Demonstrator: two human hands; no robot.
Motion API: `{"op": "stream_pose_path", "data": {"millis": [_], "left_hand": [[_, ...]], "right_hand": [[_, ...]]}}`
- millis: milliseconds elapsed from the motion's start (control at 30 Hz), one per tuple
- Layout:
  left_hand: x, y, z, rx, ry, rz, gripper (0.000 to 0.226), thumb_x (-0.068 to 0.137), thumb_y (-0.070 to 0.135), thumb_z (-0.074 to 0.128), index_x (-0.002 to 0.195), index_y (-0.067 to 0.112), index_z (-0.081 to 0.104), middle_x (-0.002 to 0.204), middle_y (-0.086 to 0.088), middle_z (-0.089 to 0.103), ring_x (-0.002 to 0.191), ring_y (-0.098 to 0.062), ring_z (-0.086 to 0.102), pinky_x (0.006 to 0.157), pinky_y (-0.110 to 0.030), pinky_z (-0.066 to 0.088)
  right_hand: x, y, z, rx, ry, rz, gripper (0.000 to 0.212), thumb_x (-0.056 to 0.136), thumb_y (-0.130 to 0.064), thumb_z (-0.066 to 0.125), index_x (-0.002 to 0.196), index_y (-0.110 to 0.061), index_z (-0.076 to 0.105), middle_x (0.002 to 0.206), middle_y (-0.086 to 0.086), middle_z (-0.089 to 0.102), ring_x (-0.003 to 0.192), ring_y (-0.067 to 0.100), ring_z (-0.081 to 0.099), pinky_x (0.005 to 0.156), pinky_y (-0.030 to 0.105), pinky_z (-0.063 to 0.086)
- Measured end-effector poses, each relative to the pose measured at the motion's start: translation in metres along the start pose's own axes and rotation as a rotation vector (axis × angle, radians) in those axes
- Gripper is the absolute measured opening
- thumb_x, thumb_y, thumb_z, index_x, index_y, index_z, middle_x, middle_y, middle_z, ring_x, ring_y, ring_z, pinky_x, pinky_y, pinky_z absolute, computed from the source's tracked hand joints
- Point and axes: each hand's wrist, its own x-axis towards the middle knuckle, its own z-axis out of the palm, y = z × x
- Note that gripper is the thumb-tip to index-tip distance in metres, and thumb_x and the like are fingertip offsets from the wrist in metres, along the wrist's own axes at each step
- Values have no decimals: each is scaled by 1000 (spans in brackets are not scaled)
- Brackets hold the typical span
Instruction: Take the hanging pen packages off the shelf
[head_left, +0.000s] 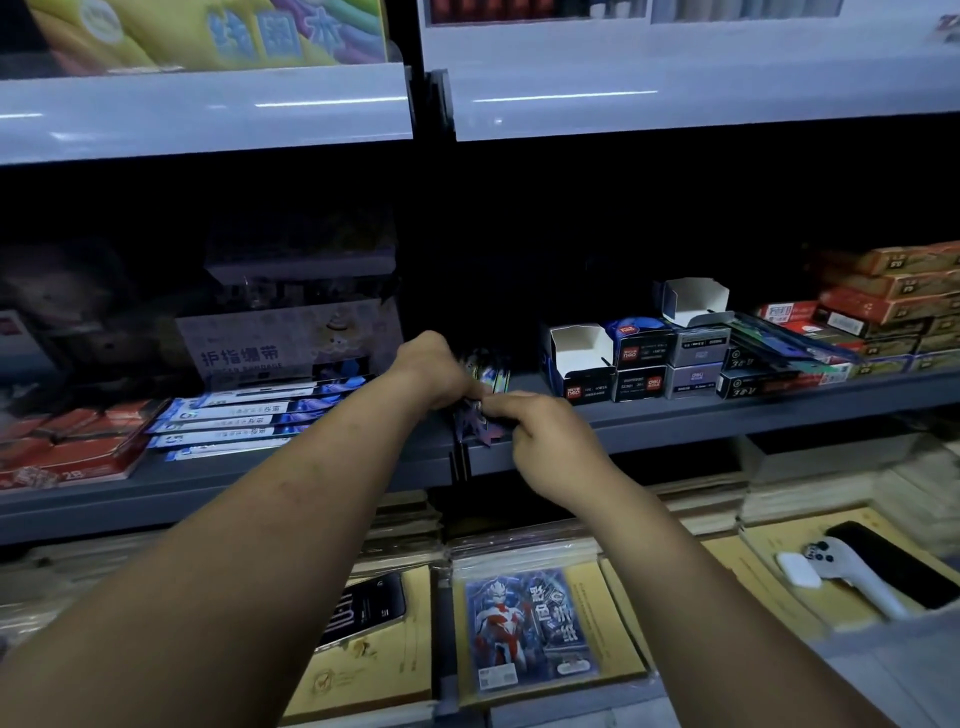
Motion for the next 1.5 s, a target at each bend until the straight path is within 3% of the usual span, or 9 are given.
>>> {"op": "stream_pose_path", "data": {"millis": [200,333,467,567,700,867,1100,1367,1500], "left_hand": [[-12,-5,-1,-37,-23,13,40,71,31,92,90,12,62,93,-6,60,83,-18,53,69,-28,41],[-22,-4,2,5,9,24,37,71,29,91,89,9,66,96,-8,68,91,-23,63,69,-27,43],[-29,-2,14,51,23,73,58,79,30,82,123,3,54,120,-15,61,111,-31,60,76,-31,47],[-33,-2,21,32,46,80,31,84,31,74,94,8,56,110,-18,61,108,-34,59,72,-29,40],[-35,-8,36,43,90,154,38,87,33,67,63,19,41,96,-19,59,103,-36,55,73,-27,33],[-43,-9,53,39,78,300,28,96,23,55,106,-3,59,112,-26,61,106,-42,57,89,-40,44],[-64,-3,54,522,29,460,59,99,28,48,148,-1,35,144,-21,45,132,-35,41,112,-38,29],[-86,-1,46,519,44,468,49,93,31,57,131,1,53,129,-20,59,121,-35,50,104,-38,34],[-106,0,50,393,57,445,57,91,32,26,130,2,54,129,-18,59,121,-32,49,100,-37,28]], "right_hand": [[-3,1,1,125,62,-22,57,87,16,40,124,-14,70,126,5,68,116,21,66,99,34,53],[-7,1,0,280,112,9,51,89,20,36,114,-10,69,121,7,61,110,20,70,71,7,44],[-13,3,0,102,181,-36,35,94,10,47,117,-4,70,118,8,61,106,20,61,89,18,44],[-10,7,5,-36,193,0,28,98,1,48,118,1,67,120,12,60,107,29,58,93,33,47],[-3,4,10,-75,175,52,28,95,-2,45,113,-2,66,106,20,67,101,40,59,79,42,47],[-1,-7,4,-3,145,135,37,98,-6,43,126,-14,66,103,19,70,98,39,63,73,37,44],[3,-14,-2,74,147,226,29,107,-24,40,118,-8,62,111,20,71,106,38,63,84,41,51],[-6,-19,-6,120,211,273,24,100,-30,58,98,-11,72,97,11,76,98,33,67,85,42,54],[-14,-21,-5,456,301,413,18,91,-20,75,75,-12,72,71,2,70,72,21,64,73,37,55]]}}
